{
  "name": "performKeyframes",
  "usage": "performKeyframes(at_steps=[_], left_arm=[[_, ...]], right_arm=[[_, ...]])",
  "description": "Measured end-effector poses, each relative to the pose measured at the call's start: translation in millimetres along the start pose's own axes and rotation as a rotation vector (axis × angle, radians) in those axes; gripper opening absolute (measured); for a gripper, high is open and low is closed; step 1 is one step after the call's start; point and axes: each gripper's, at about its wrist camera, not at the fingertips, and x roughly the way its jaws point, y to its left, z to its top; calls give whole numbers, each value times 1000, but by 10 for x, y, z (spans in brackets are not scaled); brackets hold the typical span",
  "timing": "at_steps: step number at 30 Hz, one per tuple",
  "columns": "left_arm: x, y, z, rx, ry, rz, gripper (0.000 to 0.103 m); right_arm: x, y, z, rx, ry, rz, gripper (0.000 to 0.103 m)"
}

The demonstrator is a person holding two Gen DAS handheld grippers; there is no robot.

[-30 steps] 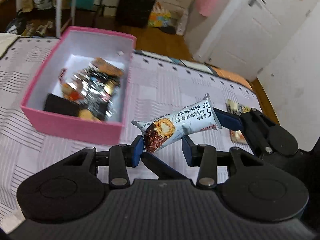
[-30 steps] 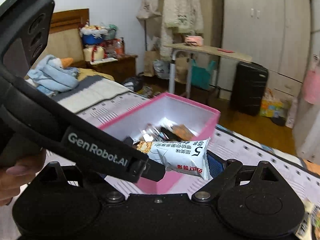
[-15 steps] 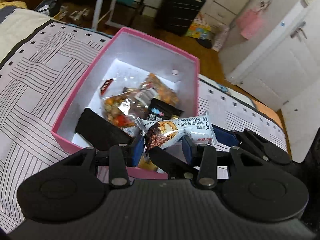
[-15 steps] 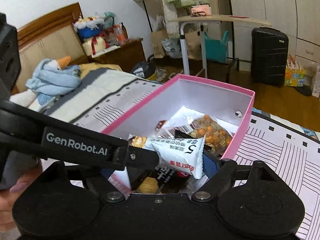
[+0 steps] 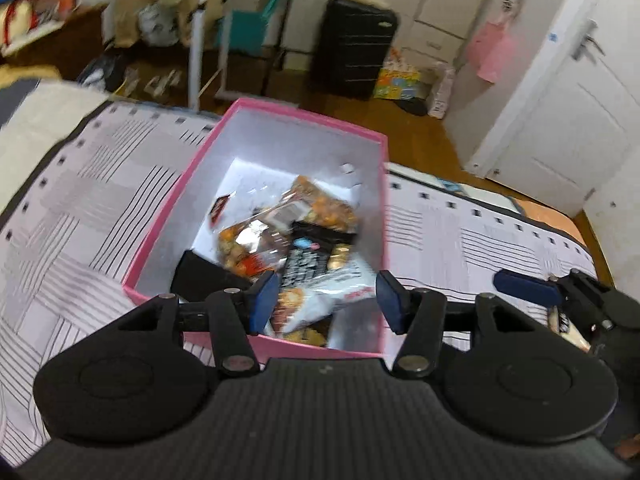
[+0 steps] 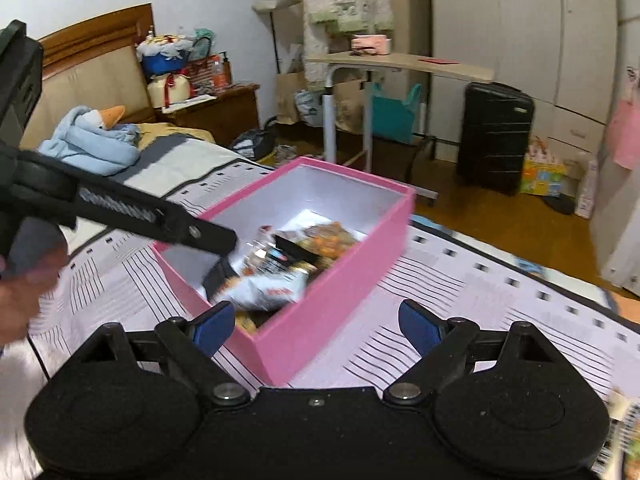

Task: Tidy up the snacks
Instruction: 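Carry the white bar into the pink box and open the left tool, then move the left tool to the large noodle pack and grasp its edge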

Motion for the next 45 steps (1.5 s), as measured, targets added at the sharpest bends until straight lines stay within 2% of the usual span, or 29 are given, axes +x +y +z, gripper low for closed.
performKeyframes(at_steps=[8, 13, 14, 16, 20, 24, 29, 32, 36, 41, 45], left_arm=[[-251, -667, -12, 121, -12, -120, 54], [-136, -1247, -102, 192, 3, -240, 55], [-91, -1351, -130, 204, 6, -262, 55], [12, -1574, -196, 218, 2, -293, 57], [272, -1975, -317, 262, -20, -328, 62], [615, -2342, -438, 319, 12, -372, 62], [1068, -2642, -551, 291, 77, -429, 62], [1360, -2787, -627, 264, 115, -450, 62], [1768, -2963, -782, 217, 179, -460, 62], [2183, -3114, -979, 158, 235, -466, 60], [2422, -3146, -1121, 94, 269, -501, 60]], right_arm=[[-828, -630, -232, 48, -62, -79, 92], [-1119, -1019, -372, 53, -59, -146, 93], [-1157, -1104, -418, 56, -60, -159, 97], [-1199, -1271, -514, 69, -52, -183, 99], [-1154, -1567, -763, 73, -19, -239, 99], [-1009, -1918, -1048, 139, 16, -271, 99], [-768, -2423, -1445, 300, 76, -283, 99], [-651, -2596, -1638, 347, 119, -284, 99], [-529, -2659, -1805, 312, 176, -266, 99], [-326, -2603, -1921, 199, 256, -291, 103], [-253, -2536, -1987, 160, 245, -329, 103]])
